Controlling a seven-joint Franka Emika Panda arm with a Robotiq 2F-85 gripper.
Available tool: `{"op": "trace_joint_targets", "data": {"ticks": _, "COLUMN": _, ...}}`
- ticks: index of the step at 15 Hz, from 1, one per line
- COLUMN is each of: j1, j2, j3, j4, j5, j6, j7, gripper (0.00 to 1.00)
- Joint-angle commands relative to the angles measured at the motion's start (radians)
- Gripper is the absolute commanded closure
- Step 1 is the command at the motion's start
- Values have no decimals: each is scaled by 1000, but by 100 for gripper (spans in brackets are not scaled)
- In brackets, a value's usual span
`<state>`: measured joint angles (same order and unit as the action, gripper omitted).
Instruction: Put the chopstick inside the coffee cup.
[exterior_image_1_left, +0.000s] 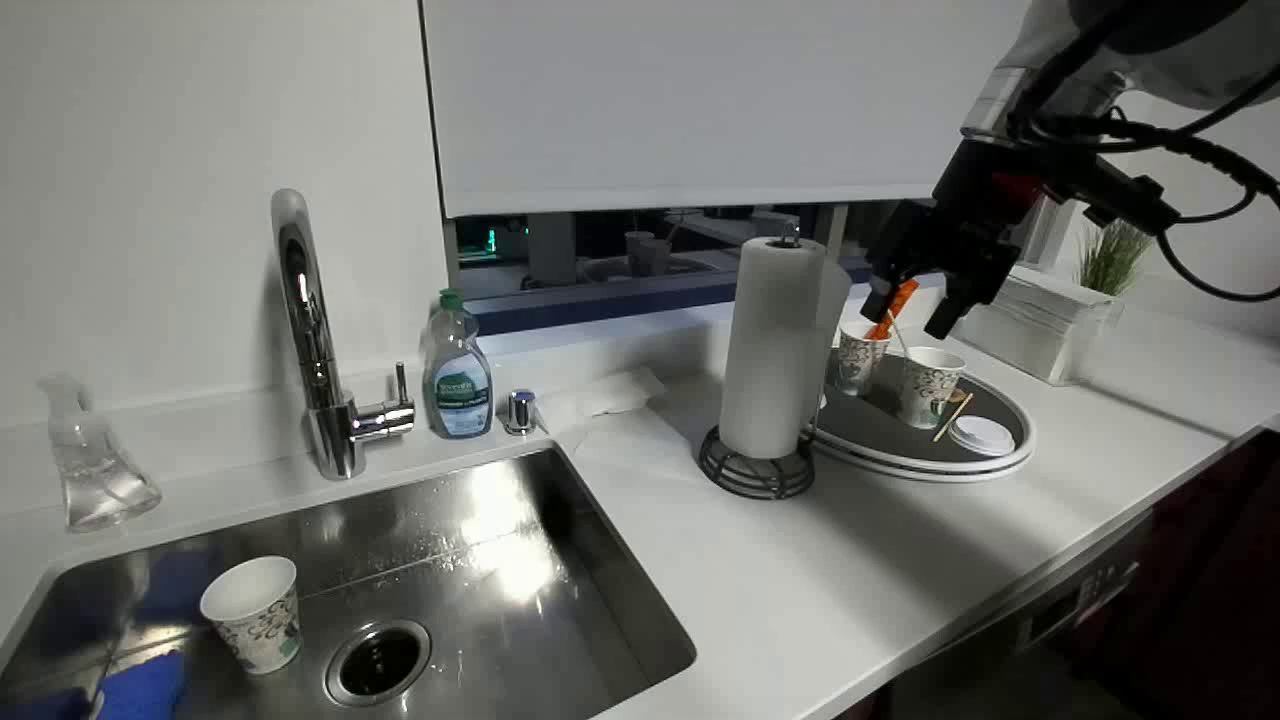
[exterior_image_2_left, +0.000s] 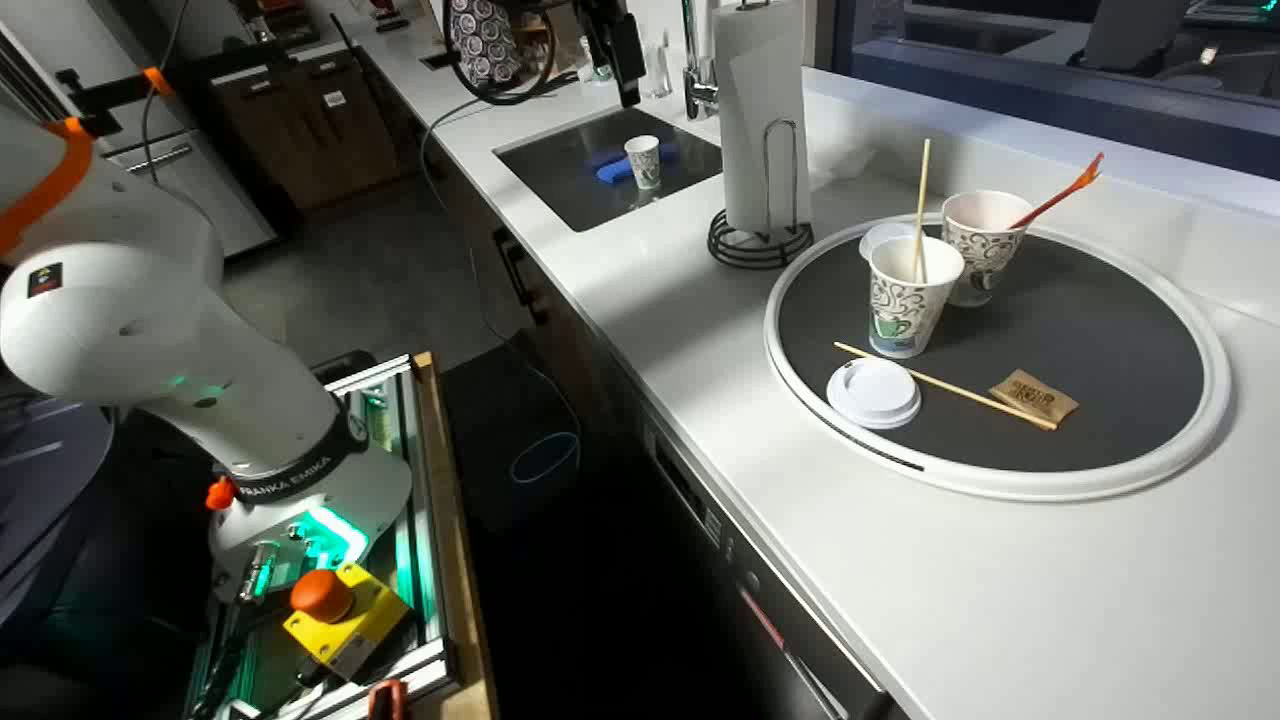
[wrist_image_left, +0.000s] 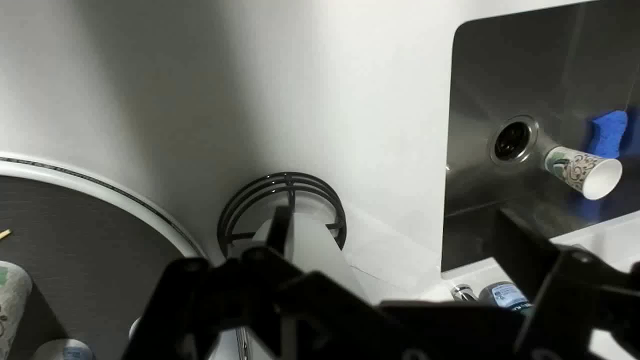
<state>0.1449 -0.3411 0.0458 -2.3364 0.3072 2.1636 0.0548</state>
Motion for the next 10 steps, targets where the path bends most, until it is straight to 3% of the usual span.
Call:
{"op": "trace_joint_targets", "data": {"ticks": 1, "j1": -11, "j2": 0, "j3": 10, "j4": 2, "j5": 3, "j6": -4, "j7": -3, "gripper": 0}}
{"op": "trace_joint_targets", "data": {"ticks": 9, "j1": -11, "j2": -1, "j3": 12, "j4": -2, "j5": 5, "j6": 11, "j7": 0, "gripper": 0}}
{"op": "trace_joint_targets", "data": {"ticks": 10, "j1": -30, "j2": 6, "j3": 22, "j4": -2, "j5": -14, "j6": 49, "j7": 59, "gripper": 0}}
